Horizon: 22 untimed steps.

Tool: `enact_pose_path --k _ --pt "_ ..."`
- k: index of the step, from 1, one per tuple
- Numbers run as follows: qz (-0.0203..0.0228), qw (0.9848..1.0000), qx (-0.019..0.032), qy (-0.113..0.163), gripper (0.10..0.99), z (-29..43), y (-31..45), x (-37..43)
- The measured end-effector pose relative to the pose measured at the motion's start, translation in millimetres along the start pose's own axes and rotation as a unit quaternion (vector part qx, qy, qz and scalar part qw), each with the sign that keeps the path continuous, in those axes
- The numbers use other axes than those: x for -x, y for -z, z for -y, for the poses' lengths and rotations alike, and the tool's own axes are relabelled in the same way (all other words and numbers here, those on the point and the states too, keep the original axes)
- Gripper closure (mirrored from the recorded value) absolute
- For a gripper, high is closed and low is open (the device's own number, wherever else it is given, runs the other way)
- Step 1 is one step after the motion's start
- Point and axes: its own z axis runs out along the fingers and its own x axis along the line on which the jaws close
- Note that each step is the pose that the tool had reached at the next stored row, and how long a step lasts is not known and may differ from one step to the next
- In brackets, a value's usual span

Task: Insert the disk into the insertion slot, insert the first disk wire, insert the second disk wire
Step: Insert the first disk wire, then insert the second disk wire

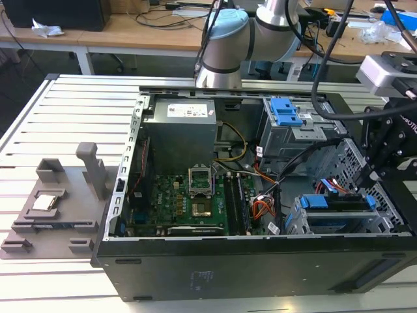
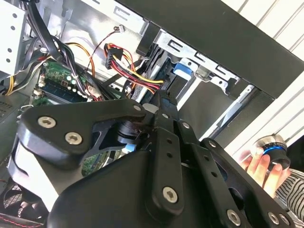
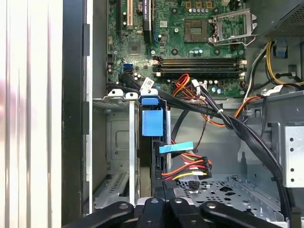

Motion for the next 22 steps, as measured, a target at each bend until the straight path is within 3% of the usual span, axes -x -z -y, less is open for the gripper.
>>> enact_pose_path --k 17,20,21,22 --pt "0.0000 1.0000 0.0000 0.000 0.973 -0.1 3.2 -0.1" --pt "0.0000 1.0000 0.0000 0.000 0.792 -0.2 3.3 -0.1" --pt "0.0000 1.0000 0.0000 0.000 0.792 -0.2 3.3 -0.1" --pt "0.0000 1.0000 0.0000 0.000 0.725 -0.1 3.4 -0.1"
